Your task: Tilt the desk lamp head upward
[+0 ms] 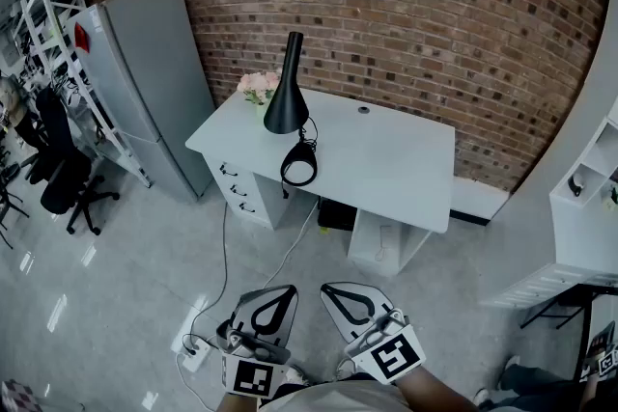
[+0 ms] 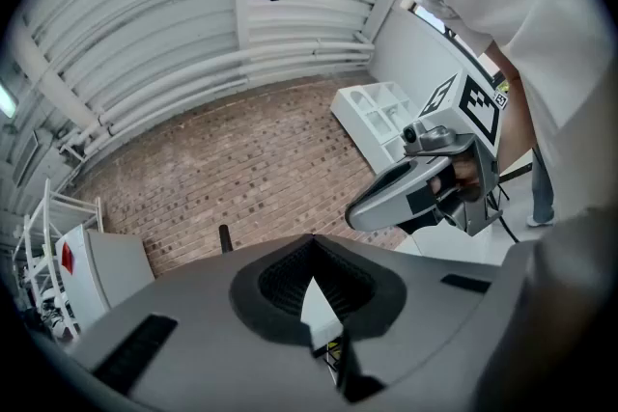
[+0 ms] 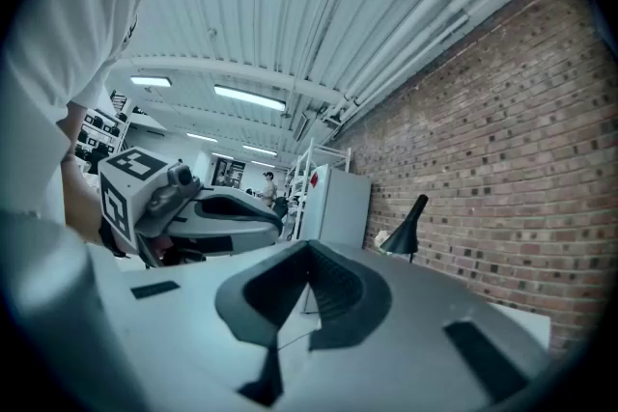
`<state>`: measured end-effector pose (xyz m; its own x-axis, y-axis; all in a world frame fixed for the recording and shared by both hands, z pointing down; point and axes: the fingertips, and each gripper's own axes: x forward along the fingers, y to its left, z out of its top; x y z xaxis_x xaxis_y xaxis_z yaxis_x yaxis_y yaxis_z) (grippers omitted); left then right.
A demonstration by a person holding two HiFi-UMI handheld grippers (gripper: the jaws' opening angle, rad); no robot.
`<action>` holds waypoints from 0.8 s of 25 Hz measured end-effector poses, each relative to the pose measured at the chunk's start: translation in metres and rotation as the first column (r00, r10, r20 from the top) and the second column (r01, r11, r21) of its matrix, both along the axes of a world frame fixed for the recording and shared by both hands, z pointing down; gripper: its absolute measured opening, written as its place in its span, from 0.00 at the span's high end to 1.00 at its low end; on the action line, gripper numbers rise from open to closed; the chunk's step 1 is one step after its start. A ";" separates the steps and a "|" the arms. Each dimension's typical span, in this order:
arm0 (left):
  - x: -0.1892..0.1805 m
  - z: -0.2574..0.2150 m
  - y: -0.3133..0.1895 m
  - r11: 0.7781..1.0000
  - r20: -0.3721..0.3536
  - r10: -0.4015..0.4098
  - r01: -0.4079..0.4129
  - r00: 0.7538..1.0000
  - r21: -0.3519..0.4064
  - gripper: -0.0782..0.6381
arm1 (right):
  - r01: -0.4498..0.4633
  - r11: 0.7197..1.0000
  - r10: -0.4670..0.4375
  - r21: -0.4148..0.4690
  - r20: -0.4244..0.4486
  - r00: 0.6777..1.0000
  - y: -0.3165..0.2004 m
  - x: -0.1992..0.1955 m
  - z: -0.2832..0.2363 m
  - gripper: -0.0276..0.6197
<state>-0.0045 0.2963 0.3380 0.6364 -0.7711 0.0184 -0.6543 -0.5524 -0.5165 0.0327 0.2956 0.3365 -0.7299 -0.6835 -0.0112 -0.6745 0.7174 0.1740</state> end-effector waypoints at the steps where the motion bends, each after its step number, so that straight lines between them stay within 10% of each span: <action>1: 0.002 -0.001 0.000 1.000 -0.004 0.001 -0.001 1.000 0.004 0.88 | -0.003 1.000 0.003 -0.004 0.013 1.000 0.000 0.002 0.000 0.93; 20: 0.030 0.017 -0.004 0.996 -0.004 -0.077 0.076 0.997 -0.042 0.88 | 0.095 0.995 -0.093 -0.021 0.072 0.993 -0.013 0.029 0.009 0.93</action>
